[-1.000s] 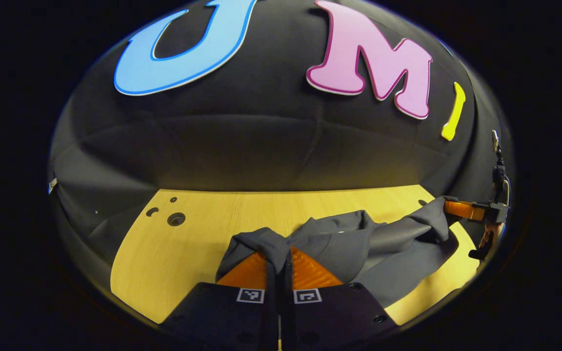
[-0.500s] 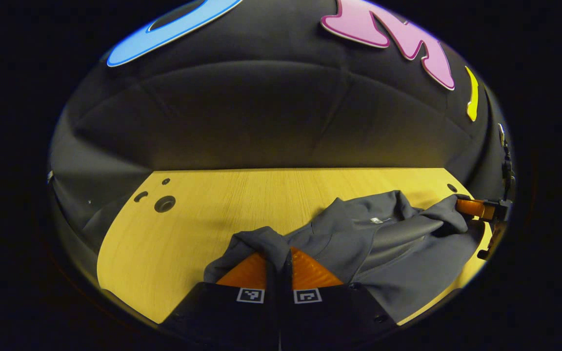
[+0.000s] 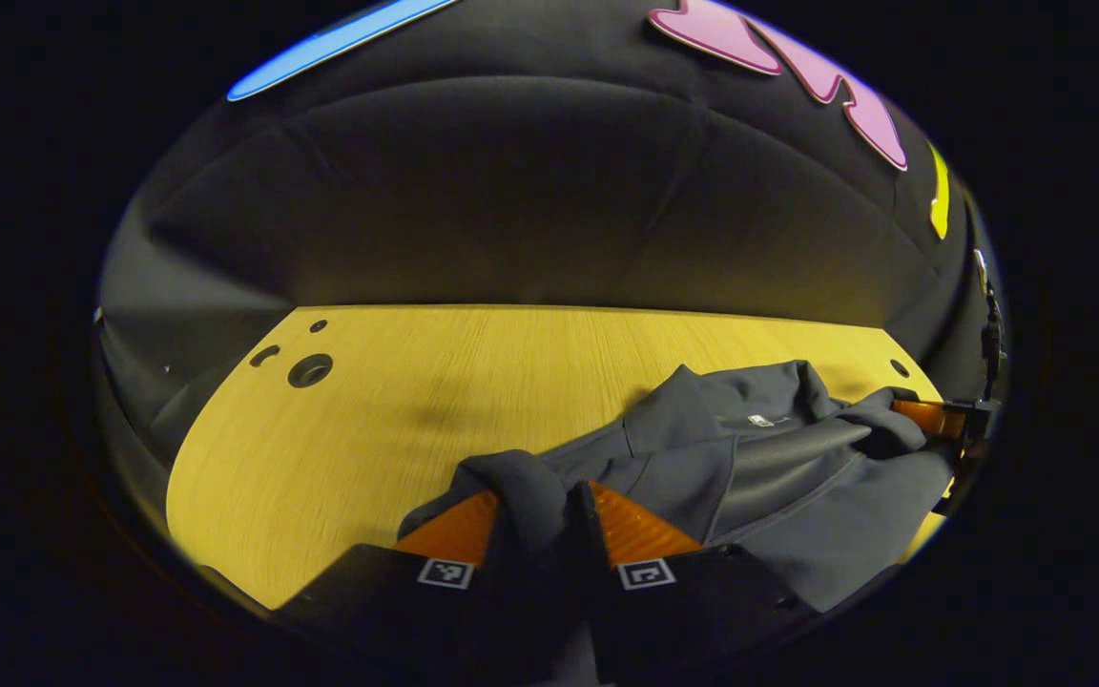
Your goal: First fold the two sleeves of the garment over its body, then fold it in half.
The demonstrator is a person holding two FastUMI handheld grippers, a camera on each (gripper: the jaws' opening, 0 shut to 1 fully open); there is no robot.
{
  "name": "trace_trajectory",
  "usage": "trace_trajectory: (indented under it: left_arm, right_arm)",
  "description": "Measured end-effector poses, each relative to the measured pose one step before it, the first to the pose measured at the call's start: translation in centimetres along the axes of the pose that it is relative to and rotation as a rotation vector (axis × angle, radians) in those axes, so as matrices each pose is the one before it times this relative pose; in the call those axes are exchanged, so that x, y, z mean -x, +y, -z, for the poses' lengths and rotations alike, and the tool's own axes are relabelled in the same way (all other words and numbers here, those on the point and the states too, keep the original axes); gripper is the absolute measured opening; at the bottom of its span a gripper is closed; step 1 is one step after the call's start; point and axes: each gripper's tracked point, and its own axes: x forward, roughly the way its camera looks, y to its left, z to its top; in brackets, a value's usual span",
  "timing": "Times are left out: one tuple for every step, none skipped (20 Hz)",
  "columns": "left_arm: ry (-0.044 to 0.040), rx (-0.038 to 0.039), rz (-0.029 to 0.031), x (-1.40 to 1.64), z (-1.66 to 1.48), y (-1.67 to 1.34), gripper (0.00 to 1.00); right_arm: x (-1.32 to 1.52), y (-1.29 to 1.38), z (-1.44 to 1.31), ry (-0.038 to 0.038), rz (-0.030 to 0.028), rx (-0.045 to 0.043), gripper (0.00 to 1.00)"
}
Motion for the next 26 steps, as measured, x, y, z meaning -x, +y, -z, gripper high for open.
trace_trajectory:
  left_arm:
    - [-0.00081, 0.00453, -0.00749, 0.171, -0.037, 0.177, 0.49]
    - [0.00476, 0.00211, -0.00334, 0.305, 0.149, 0.071, 0.56]
    - [0.00521, 0.00502, -0.00402, 0.246, 0.100, 0.088, 0.62]
    - [0.00545, 0.00911, 0.00262, 0.328, 0.121, -0.138, 0.69]
    - [0.00300, 0.01304, 0.00251, 0.406, 0.038, -0.147, 0.77]
    - [-0.00436, 0.01448, 0.00479, 0.457, -0.063, -0.207, 0.78]
    - [-0.01178, 0.01144, 0.00408, 0.550, -0.402, -0.170, 0.85]
    - [-0.00967, 0.00837, 0.01372, 0.645, -0.193, -0.404, 0.88]
    - [-0.01123, 0.00319, 0.01704, 0.710, -0.341, -0.569, 0.89]
    - [-0.01179, -0.00146, 0.01192, 0.781, -0.308, -0.387, 0.89]
    - [-0.01301, -0.00248, 0.01296, 0.806, -0.351, -0.403, 0.89]
    - [-0.01608, -0.00544, 0.01492, 0.899, -0.370, -0.529, 0.89]
    - [-0.01563, -0.00990, 0.01378, 1.061, -0.446, -0.512, 0.89]
    - [-0.01486, -0.01083, 0.01243, 1.002, -0.369, -0.375, 0.89]
    - [-0.01487, -0.00845, 0.00899, 1.148, -0.439, -0.369, 0.90]
    - [-0.01513, -0.00398, 0.00910, 1.202, -0.383, -0.397, 0.90]
    - [-0.01275, 0.00192, 0.01771, 1.306, -0.337, -0.617, 0.91]
    - [-0.01539, 0.00572, 0.02337, 1.311, -0.250, -0.788, 0.91]
    - [-0.01539, 0.00785, 0.02551, 1.302, -0.363, -0.834, 0.91]
    - [-0.01317, 0.00587, 0.01541, 1.458, -0.219, -0.662, 0.91]
    - [-0.00931, 0.00536, 0.00465, 1.378, -0.211, -0.481, 0.91]
    - [-0.00997, 0.00512, 0.00707, 1.364, -0.133, -0.565, 0.91]
    - [-0.01132, 0.00429, 0.01009, 1.431, -0.215, -0.707, 0.91]
    - [-0.01186, 0.00450, 0.02040, 1.364, -0.204, -0.808, 0.91]
    - [-0.00803, 0.01066, 0.03156, 1.361, -0.099, -1.213, 0.91]
    - [-0.00655, 0.00142, 0.02057, 1.314, -0.146, -0.827, 0.91]
  right_arm:
    - [0.090, -0.119, -0.113, 0.00171, -0.00216, -0.01164, 0.33]
    - [0.124, -0.292, 0.003, 0.00563, 0.00650, -0.00671, 0.36]
    - [0.446, 0.295, -0.204, 0.00019, -0.01370, -0.01253, 0.41]
    - [0.431, 0.104, -0.357, -0.00280, -0.00946, -0.00617, 0.46]
    - [0.499, 0.209, -0.388, -0.00755, -0.00441, 0.00119, 0.60]
    - [0.693, 0.042, -0.516, -0.01039, -0.00259, 0.00457, 0.49]
    - [0.742, 0.060, -0.717, -0.01471, -0.00123, 0.00449, 0.55]
    - [0.824, 0.120, -0.603, -0.01160, -0.00321, 0.00123, 0.71]
    - [0.845, 0.188, -0.590, -0.01023, -0.00485, 0.00159, 0.65]
    - [0.861, 0.224, -0.542, -0.00914, -0.00286, 0.00902, 0.79]
    - [0.941, 0.113, -0.531, -0.01038, -0.00321, 0.01520, 0.81]
    - [0.889, 0.352, -0.442, -0.00980, -0.00966, 0.01599, 0.83]
    - [1.094, 0.439, -0.512, -0.01189, -0.01258, 0.01054, 0.86]
    - [1.154, 0.461, -0.421, -0.00991, -0.01226, 0.00858, 0.87]
    - [1.114, 0.520, -0.429, -0.01111, -0.00881, 0.00816, 0.89]
    - [1.220, 0.483, -0.525, -0.01420, -0.00960, 0.00844, 0.89]
    - [1.257, 0.579, -0.454, -0.01189, -0.01060, 0.00717, 0.91]
    - [1.268, 0.625, -0.421, -0.01205, -0.00802, 0.00294, 0.92]
    - [1.221, 0.639, -0.351, -0.01162, -0.00839, -0.00107, 0.94]
    - [1.225, 0.552, -0.268, -0.00934, -0.00671, -0.00116, 0.95]
    - [1.266, 0.539, -0.324, -0.01104, -0.00372, -0.00099, 0.96]
    - [1.411, 0.491, -0.254, -0.01255, -0.00218, -0.00290, 0.97]
    - [1.403, 0.601, -0.269, -0.01308, -0.00661, -0.00926, 0.97]
    - [1.249, 0.640, -0.150, -0.01198, -0.00587, -0.01567, 0.97]
    - [1.237, 0.658, -0.003, -0.00572, -0.01210, -0.01016, 0.96]
    - [1.200, 0.396, 0.258, 0.00029, -0.00759, 0.00313, 0.96]
